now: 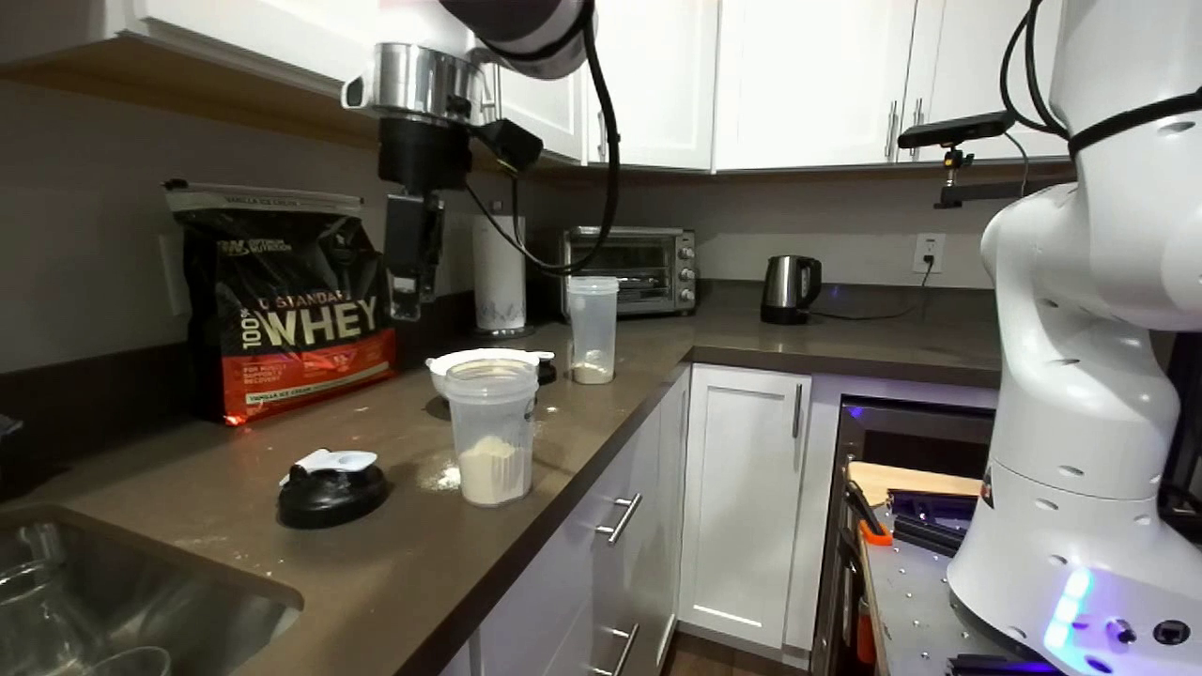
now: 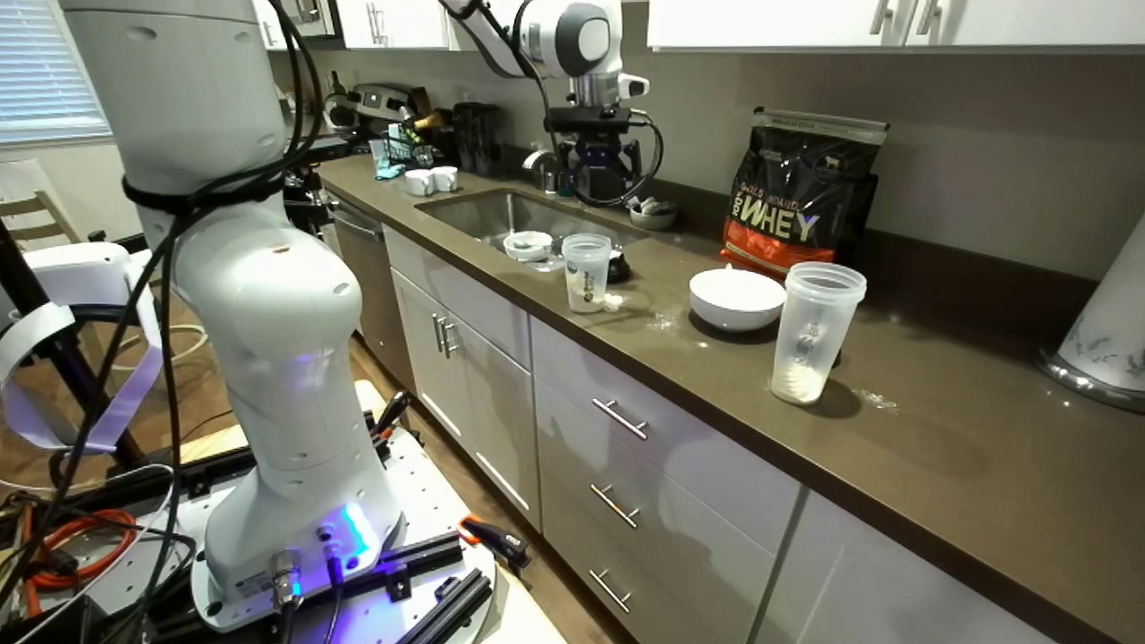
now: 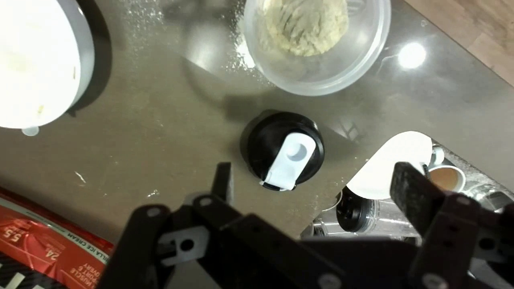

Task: Place the lid on the shorter shaker bottle

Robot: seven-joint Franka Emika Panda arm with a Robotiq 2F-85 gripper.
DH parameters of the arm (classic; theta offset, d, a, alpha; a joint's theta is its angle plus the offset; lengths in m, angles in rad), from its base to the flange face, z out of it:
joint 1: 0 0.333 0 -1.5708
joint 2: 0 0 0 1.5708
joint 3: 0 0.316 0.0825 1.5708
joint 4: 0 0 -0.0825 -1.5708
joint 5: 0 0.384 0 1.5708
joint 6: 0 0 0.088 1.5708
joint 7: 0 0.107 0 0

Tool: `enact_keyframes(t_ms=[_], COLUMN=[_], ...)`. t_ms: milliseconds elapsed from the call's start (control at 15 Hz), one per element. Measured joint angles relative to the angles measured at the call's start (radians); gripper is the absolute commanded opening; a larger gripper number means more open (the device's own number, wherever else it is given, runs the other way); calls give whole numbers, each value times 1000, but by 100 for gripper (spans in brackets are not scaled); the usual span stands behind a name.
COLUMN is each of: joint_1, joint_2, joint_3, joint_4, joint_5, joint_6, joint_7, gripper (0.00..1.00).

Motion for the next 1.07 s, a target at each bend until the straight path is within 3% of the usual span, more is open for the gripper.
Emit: enact_keyframes(t_ms=[600,1067], joint_1=[1,1], joint_2=[127,247], joint_3=[76,79], joint_4=[55,137], joint_5=[-1,-52], joint_6=[-9,-9], joint_7=[0,3], gripper=[100,100])
